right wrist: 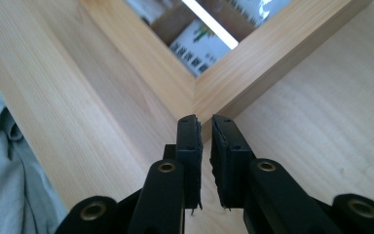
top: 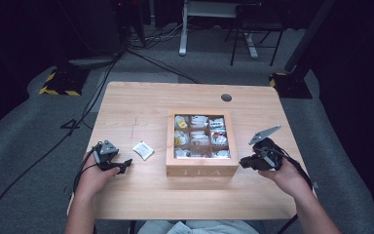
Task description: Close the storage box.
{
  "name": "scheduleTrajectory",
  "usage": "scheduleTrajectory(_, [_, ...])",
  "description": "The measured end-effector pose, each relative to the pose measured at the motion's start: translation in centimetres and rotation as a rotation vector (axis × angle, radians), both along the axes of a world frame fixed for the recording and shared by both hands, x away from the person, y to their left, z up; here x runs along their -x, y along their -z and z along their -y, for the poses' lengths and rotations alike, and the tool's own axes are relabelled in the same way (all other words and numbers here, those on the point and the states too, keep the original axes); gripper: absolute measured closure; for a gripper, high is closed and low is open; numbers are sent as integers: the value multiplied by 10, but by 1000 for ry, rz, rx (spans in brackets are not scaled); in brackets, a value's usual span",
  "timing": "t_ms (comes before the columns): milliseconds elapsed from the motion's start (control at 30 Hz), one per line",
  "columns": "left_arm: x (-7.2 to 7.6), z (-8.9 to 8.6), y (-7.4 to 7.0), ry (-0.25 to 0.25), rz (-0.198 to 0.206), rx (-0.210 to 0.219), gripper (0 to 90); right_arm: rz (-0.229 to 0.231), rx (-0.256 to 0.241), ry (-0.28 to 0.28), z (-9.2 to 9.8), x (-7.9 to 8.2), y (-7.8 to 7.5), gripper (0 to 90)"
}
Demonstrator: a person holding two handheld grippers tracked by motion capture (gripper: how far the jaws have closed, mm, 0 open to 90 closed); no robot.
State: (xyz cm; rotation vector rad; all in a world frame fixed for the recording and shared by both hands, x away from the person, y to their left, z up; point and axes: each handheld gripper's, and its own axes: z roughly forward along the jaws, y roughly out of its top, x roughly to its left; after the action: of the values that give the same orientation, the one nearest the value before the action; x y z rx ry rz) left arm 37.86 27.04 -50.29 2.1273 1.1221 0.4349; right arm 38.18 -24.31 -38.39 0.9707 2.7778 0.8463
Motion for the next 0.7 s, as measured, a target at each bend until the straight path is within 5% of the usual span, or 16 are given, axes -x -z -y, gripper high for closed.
scheduleTrajectory(333, [4, 1, 0, -14, 2, 0, 283, 184, -160, 147, 33, -10, -17, 759])
scheduleTrajectory(567, [7, 2, 1, -16, 5, 4, 283, 284, -178, 242, 54, -20, -19, 689])
scheduleTrajectory(700, [7, 2, 1, -16, 4, 3, 283, 292, -195, 287, 67, -27, -13, 621])
